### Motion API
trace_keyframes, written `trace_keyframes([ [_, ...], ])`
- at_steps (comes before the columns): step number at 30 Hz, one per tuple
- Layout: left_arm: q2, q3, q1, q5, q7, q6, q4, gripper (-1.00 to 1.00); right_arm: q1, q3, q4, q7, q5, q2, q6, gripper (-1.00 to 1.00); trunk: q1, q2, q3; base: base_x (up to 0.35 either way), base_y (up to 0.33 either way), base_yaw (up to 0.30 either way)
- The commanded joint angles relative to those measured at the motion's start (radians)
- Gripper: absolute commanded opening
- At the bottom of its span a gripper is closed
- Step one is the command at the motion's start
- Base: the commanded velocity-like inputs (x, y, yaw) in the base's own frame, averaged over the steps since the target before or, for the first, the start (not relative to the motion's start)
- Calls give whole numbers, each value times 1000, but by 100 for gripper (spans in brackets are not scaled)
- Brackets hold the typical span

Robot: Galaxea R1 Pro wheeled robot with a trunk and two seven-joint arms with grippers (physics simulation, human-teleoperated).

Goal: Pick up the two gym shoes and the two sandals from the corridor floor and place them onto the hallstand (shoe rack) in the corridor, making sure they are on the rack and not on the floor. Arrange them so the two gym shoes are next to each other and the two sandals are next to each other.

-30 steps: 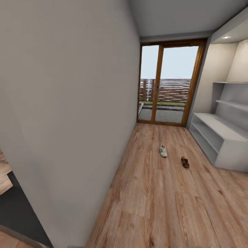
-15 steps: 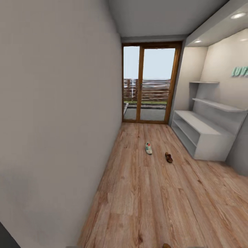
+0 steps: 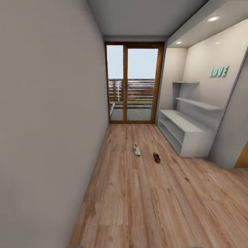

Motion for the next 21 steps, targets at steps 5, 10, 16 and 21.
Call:
trace_keyframes([
  [5, 0, -1, -1, 0, -1, -3, 1, 100, -1, -1, 0, 0, 0, 0, -3, 100, 1, 0, -1, 325, 73, -37],
  [10, 0, -1, -1, 0, -1, -3, 1, 100, -1, -1, 0, 0, 0, 0, -3, 100, 1, 0, -1, 311, 94, -11],
  [16, 0, -1, -1, 1, -1, -3, 0, 100, -1, -1, 0, 0, 0, 0, -3, 100, 1, 0, -1, 140, 37, -3],
  [21, 0, -1, -1, 1, -1, -3, 0, 100, -1, -1, 0, 0, 0, 0, -3, 100, 1, 0, -1, 83, 56, 0],
])
